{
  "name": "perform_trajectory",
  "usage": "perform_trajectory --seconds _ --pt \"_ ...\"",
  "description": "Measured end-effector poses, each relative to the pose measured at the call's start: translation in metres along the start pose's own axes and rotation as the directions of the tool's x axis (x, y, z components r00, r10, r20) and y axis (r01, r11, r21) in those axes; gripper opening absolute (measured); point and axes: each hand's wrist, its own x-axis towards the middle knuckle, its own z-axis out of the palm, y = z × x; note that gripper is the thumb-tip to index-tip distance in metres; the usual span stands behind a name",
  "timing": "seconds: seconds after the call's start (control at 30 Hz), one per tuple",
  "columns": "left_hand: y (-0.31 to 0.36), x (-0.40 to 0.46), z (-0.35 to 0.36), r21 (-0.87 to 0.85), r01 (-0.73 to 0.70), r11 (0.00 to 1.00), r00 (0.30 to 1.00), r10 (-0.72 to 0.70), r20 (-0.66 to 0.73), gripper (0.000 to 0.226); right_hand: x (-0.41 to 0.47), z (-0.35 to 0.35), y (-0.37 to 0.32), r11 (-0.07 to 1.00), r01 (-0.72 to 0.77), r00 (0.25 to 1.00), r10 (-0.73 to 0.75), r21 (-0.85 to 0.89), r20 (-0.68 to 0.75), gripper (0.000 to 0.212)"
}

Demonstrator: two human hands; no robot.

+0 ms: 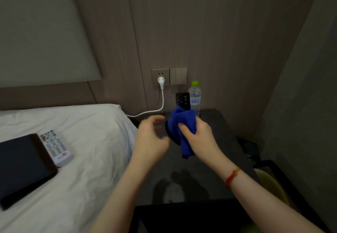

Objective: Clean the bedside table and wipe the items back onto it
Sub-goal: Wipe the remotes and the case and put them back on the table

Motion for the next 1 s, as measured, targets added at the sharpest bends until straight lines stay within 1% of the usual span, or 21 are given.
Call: perform_trajectory --seconds 0.07,0.1,0.17,0.23,0.3,0.37,0.43,0.5,0.6,0.7,0.77,0.8,0.87,0.9,0.93,0.97,1.0 --pt "0.012 0.011 -0.013 -0.179 0.055 0.982 0.993 -0.072 -0.092 0.041 -0.002 -0.002 -0.001 0.995 0.04 0.999 -0.039 -0.092 0.021 0.012" --pt "0.018 0.015 -0.016 -0.218 0.067 0.974 0.991 -0.09 -0.095 0.038 -0.003 -0.001 -0.002 0.99 0.056 0.998 -0.052 -0.132 0.039 0.013" --pt "0.028 0.021 -0.014 -0.238 0.086 0.967 0.994 -0.101 -0.05 0.038 -0.006 0.002 -0.003 0.976 0.089 0.995 -0.077 -0.201 0.066 0.014" --pt "0.034 0.024 -0.007 -0.226 0.092 0.97 0.995 -0.098 -0.017 0.028 -0.009 0.006 -0.005 0.963 0.1 0.994 -0.084 -0.249 0.075 0.013" --pt "0.037 0.028 -0.003 -0.252 0.101 0.963 0.993 -0.115 -0.041 0.024 -0.01 0.009 -0.006 0.958 0.105 0.994 -0.09 -0.267 0.068 0.016" --pt "0.038 0.033 -0.005 -0.328 0.13 0.936 0.983 -0.164 -0.078 0.022 -0.012 0.008 -0.008 0.948 0.129 0.991 -0.114 -0.291 0.07 0.023" --pt "0.037 0.038 -0.013 -0.429 0.154 0.89 0.969 -0.221 -0.11 0.022 -0.014 0.005 -0.008 0.928 0.164 0.985 -0.136 -0.335 0.107 0.027" --pt "0.034 0.044 -0.018 -0.503 0.155 0.85 0.961 -0.248 -0.124 0.022 -0.017 0.004 -0.007 0.911 0.175 0.981 -0.126 -0.373 0.151 0.028" --pt "0.027 0.045 -0.013 -0.543 0.189 0.818 0.965 -0.258 -0.053 0.018 -0.019 0.002 -0.006 0.889 0.18 0.982 -0.138 -0.421 0.129 0.029" --pt "0.017 0.037 0.0 -0.575 0.27 0.772 0.956 -0.287 0.064 0.033 -0.016 0.002 -0.01 0.879 0.186 0.983 -0.167 -0.44 0.081 0.032" --pt "0.015 0.029 0.004 -0.629 0.277 0.726 0.954 -0.285 0.091 0.016 -0.016 0.005 -0.012 0.857 0.192 0.981 -0.174 -0.479 0.081 0.038" --pt "0.014 0.028 0.004 -0.669 0.278 0.689 0.951 -0.294 0.092 0.012 -0.017 0.007 -0.012 0.85 0.194 0.981 -0.169 -0.489 0.096 0.04" --pt "0.011 0.028 0.001 -0.749 0.307 0.587 0.932 -0.344 0.113 0.012 -0.021 0.005 -0.009 0.854 0.223 0.973 -0.167 -0.471 0.159 0.044" --pt "0.008 0.029 -0.001 -0.769 0.333 0.545 0.92 -0.365 0.14 0.012 -0.023 0.002 -0.007 0.876 0.241 0.966 -0.174 -0.417 0.192 0.043" --pt "0.005 0.029 -0.003 -0.772 0.365 0.52 0.911 -0.372 0.179 0.012 -0.025 -0.002 -0.004 0.92 0.227 0.965 -0.168 -0.32 0.202 0.037" --pt "0.002 0.03 -0.004 -0.778 0.398 0.487 0.9 -0.372 0.228 0.01 -0.027 -0.006 -0.003 0.969 0.173 0.973 -0.14 -0.174 0.183 0.028" --pt "0.0 0.029 -0.005 -0.789 0.419 0.45 0.893 -0.36 0.269 0.009 -0.028 -0.01 -0.004 0.997 0.079 0.988 -0.079 0.003 0.136 0.021"
